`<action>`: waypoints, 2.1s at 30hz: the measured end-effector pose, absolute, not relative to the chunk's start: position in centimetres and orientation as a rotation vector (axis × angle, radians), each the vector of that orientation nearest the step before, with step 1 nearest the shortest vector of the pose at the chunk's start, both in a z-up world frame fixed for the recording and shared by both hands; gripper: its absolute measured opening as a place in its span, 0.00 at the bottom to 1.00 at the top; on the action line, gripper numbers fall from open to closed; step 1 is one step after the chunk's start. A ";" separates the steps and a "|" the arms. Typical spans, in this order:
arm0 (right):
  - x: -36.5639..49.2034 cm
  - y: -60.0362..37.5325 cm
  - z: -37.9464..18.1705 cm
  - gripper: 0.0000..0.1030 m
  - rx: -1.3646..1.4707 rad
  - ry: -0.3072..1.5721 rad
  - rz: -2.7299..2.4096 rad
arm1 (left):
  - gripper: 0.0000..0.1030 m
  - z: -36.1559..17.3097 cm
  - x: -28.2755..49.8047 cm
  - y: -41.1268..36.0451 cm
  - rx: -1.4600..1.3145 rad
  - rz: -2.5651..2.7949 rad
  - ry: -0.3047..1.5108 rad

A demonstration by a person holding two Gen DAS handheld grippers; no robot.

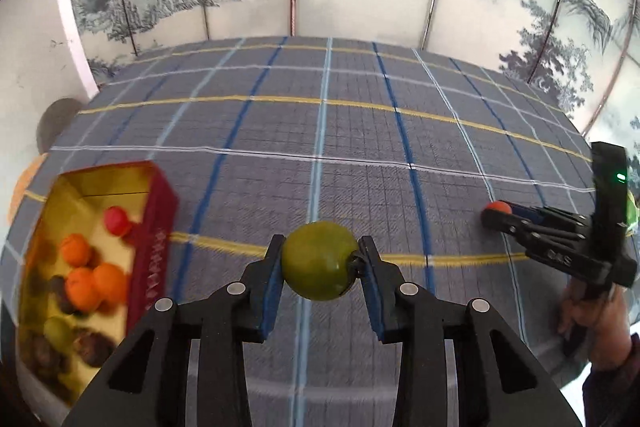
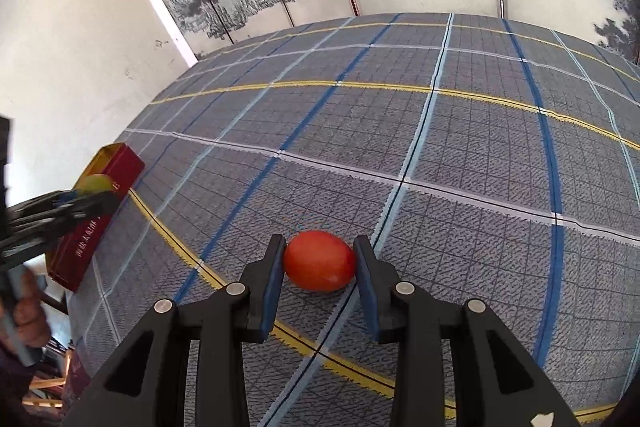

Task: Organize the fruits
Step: 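Grasp the green fruit with the left gripper while the right gripper holds the tomato, then lower the green fruit into the tin and open the left gripper while the right gripper holds the tomato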

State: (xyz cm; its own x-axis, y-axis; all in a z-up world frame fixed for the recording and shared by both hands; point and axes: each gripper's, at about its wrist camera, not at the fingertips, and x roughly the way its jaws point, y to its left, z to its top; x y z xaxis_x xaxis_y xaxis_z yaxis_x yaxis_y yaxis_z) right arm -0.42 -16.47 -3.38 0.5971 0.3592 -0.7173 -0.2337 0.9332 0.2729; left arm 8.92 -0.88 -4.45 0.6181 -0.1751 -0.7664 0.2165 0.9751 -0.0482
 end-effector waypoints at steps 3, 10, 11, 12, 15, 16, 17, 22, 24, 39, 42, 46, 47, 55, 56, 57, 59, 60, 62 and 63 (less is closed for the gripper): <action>-0.4 -16.3 -3.4 0.31 0.145 0.866 0.336 | 0.36 -3.3 7.2 0.0 0.080 -0.206 0.840; -0.5 -15.7 -3.5 0.30 0.108 0.867 0.311 | 0.37 -1.7 4.2 3.4 0.112 -0.148 0.781; -0.4 -15.6 -3.5 0.30 0.100 0.867 0.308 | 0.37 -1.7 4.1 3.9 0.111 -0.139 0.780; -0.5 -15.5 -3.5 0.30 0.095 0.867 0.305 | 0.37 -1.7 3.9 4.3 0.109 -0.131 0.779; -0.5 -15.4 -3.5 0.30 0.086 0.867 0.301 | 0.37 -1.8 3.5 5.8 0.104 -0.099 0.776; -0.5 -15.4 -3.5 0.30 0.082 0.867 0.299 | 0.37 -1.9 3.4 6.5 0.106 -0.084 0.776; -0.5 -15.3 -3.5 0.30 0.079 0.867 0.297 | 0.37 -2.1 3.3 7.0 0.113 -0.069 0.774; -0.5 -15.0 -3.5 0.30 0.066 0.867 0.291 | 0.37 -3.2 3.3 9.6 0.121 -0.008 0.789; -0.5 -15.0 -3.6 0.30 0.065 0.867 0.290 | 0.37 -3.9 3.4 10.5 0.122 0.016 0.803; -0.5 -15.0 -3.5 0.31 0.066 0.867 0.291 | 0.37 -7.3 4.0 13.4 0.094 0.070 0.881; -0.5 -15.0 -3.5 0.31 0.066 0.867 0.291 | 0.38 -7.5 4.2 13.5 0.091 0.069 0.889; -0.5 -15.0 -3.6 0.31 0.065 0.866 0.291 | 0.38 -7.7 4.4 13.5 0.092 0.072 0.895; -0.5 -15.0 -3.5 0.31 0.066 0.866 0.291 | 0.38 -7.8 4.4 13.5 0.093 0.073 0.897; -0.6 -15.0 -3.6 0.31 0.055 0.867 0.286 | 0.39 -8.0 4.6 13.4 0.097 0.073 0.906; -0.6 -15.0 -3.6 0.31 0.051 0.867 0.284 | 0.39 -8.0 4.6 13.4 0.096 0.075 0.904; -0.6 -14.9 -3.6 0.31 0.048 0.867 0.283 | 0.39 -8.0 4.6 13.4 0.097 0.075 0.901; -0.6 -14.8 -3.6 0.31 0.041 0.866 0.280 | 0.40 -7.8 4.6 13.2 0.107 0.076 0.891; -0.6 -14.7 -3.6 0.31 0.036 0.866 0.279 | 0.40 -7.7 4.5 13.2 0.109 0.075 0.887; -0.7 -14.5 -3.6 0.31 0.023 0.864 0.276 | 0.41 -7.3 4.3 13.1 0.107 0.073 0.877; -0.7 -14.4 -3.5 0.31 0.015 0.863 0.274 | 0.44 -7.1 4.2 13.1 0.103 0.073 0.871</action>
State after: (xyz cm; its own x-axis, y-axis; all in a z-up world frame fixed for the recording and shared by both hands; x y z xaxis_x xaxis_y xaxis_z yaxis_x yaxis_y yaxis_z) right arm -0.68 -14.40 -3.54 0.6171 0.2441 -0.7480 -0.2317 0.9649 0.1236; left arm 4.24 13.15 -7.15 0.6422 0.1061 -0.7591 -0.0223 0.9925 0.1199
